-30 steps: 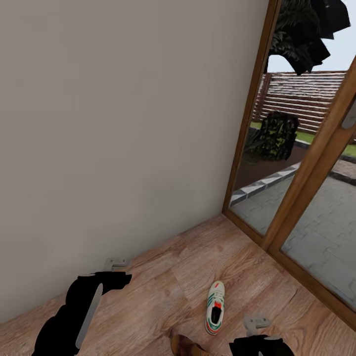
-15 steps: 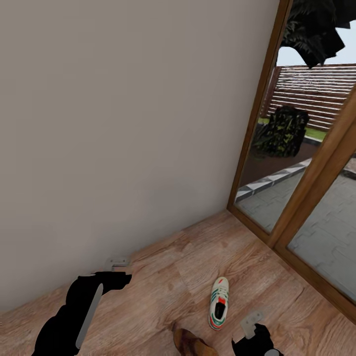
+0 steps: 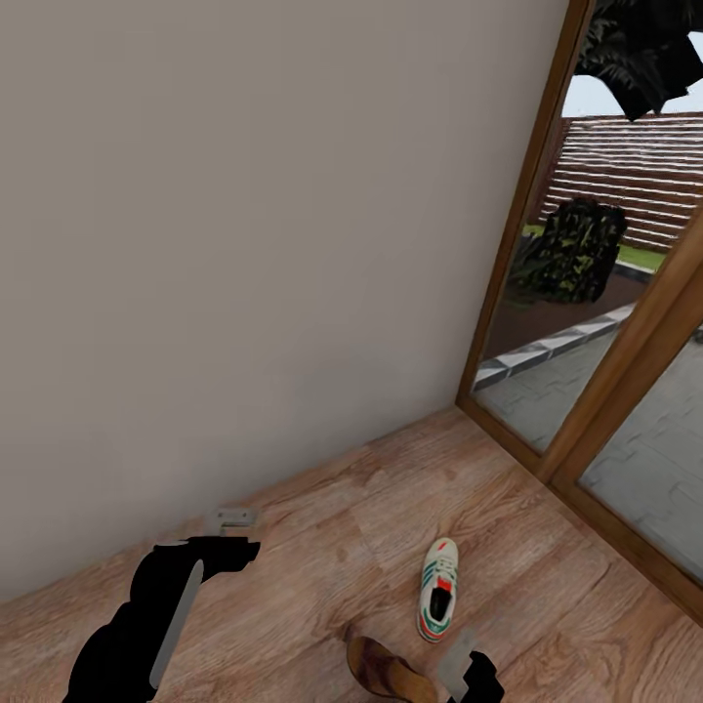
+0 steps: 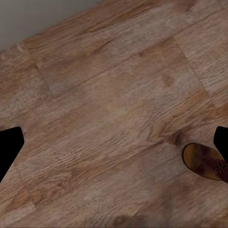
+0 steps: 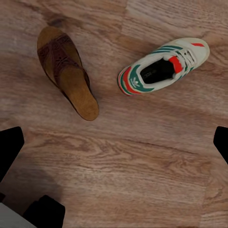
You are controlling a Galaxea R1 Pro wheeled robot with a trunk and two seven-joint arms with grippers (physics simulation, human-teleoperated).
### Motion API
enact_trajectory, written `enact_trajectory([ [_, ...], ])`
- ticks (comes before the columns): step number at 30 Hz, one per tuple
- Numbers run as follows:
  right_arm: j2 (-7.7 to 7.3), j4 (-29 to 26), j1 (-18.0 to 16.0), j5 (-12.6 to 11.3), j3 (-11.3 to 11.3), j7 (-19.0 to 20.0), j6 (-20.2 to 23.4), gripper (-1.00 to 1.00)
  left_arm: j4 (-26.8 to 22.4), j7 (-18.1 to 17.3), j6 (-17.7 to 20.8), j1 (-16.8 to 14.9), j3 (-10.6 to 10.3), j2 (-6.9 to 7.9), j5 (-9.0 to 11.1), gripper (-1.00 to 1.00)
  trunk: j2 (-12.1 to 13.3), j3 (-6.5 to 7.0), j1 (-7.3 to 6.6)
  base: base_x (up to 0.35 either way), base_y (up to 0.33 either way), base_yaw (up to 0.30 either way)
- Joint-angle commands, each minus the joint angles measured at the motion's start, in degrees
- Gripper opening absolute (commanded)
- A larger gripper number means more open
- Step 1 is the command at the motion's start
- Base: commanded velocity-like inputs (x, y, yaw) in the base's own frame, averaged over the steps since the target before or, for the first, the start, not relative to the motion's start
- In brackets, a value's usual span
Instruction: Pick up the two gym shoes and the two sandals from the corridor floor and place them onto the hallstand (shoe rack) in the corridor, making sure they are on the rack and not on the floor. Arrange them so the two gym shoes are next to each other and the two sandals are next to each other.
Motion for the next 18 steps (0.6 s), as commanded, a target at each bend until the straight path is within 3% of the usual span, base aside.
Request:
enact_trajectory([
  [1,0.02,0.00,0.00,0.03,0.08,0.01,0.00,1.00,0.00,0.00,0.00,0.00,0.00,0.00,0.00,1.00,-0.42,-0.27,0.23,0.000,0.000,0.064],
  [18,-0.03,0.02,0.00,0.06,0.13,0.01,-0.09,1.00,0.00,0.00,0.00,0.00,0.00,0.00,0.18,1.00,-7.24,-4.72,3.96,0.000,0.000,0.037],
])
